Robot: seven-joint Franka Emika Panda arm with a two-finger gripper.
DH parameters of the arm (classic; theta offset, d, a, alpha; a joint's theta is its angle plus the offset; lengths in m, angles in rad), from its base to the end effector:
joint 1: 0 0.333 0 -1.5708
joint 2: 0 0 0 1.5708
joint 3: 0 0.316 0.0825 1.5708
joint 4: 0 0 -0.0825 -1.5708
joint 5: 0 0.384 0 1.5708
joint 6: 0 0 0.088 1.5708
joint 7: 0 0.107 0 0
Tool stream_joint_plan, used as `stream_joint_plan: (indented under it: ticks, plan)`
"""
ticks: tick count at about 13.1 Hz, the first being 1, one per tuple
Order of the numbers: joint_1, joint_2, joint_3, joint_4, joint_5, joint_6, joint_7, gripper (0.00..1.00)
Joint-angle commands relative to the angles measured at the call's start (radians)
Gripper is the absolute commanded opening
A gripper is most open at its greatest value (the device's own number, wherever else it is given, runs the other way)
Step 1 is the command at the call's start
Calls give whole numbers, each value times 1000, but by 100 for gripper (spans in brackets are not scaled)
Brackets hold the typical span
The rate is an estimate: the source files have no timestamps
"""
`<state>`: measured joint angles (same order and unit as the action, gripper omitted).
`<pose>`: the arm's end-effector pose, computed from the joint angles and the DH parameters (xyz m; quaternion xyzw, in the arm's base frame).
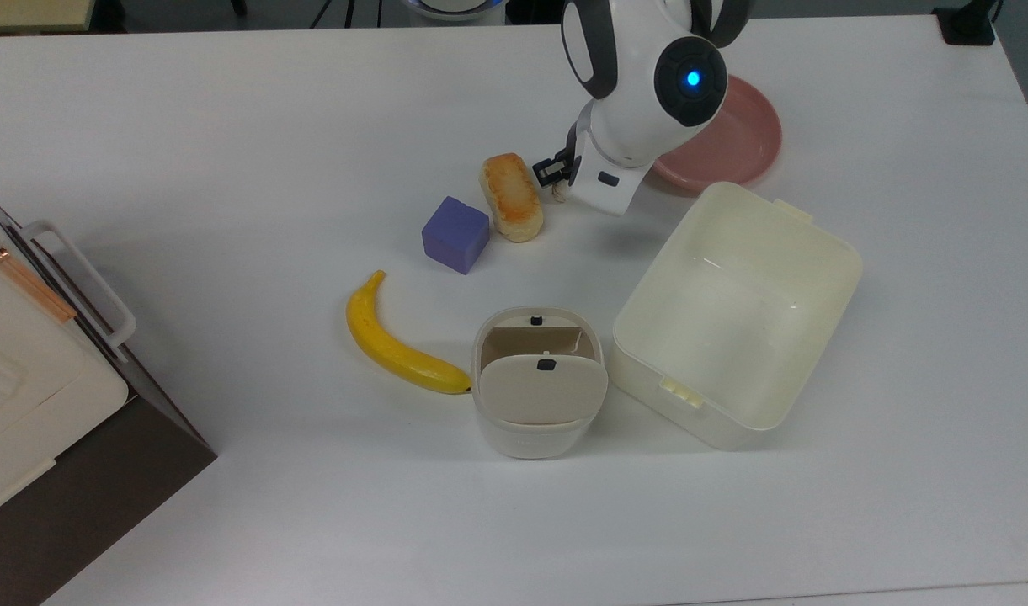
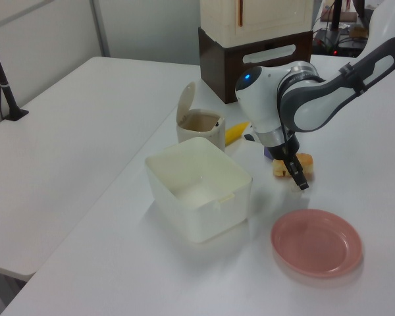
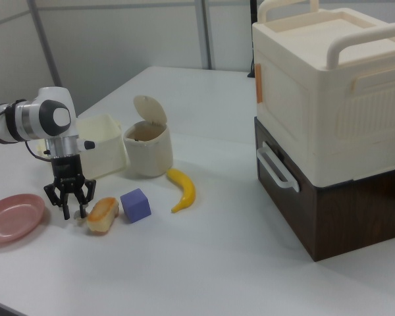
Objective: Grab it up and put it in the trash
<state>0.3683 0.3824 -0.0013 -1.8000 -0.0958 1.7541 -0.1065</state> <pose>0.5557 0.2045 0.3089 0.9445 0.2469 -0.2047 0.0716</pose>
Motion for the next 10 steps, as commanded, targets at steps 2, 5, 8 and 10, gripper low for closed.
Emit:
stream_joint_plan:
  ticks: [2, 5, 8, 10]
  plan:
    - [6, -7, -9, -18, -24, 44, -3, 47]
    - [3, 0, -9, -12, -24, 51, 1, 47]
    - [0, 7, -9, -4, -25, 97, 22, 47]
    - [1, 15, -9, -4, -25, 122, 36, 47]
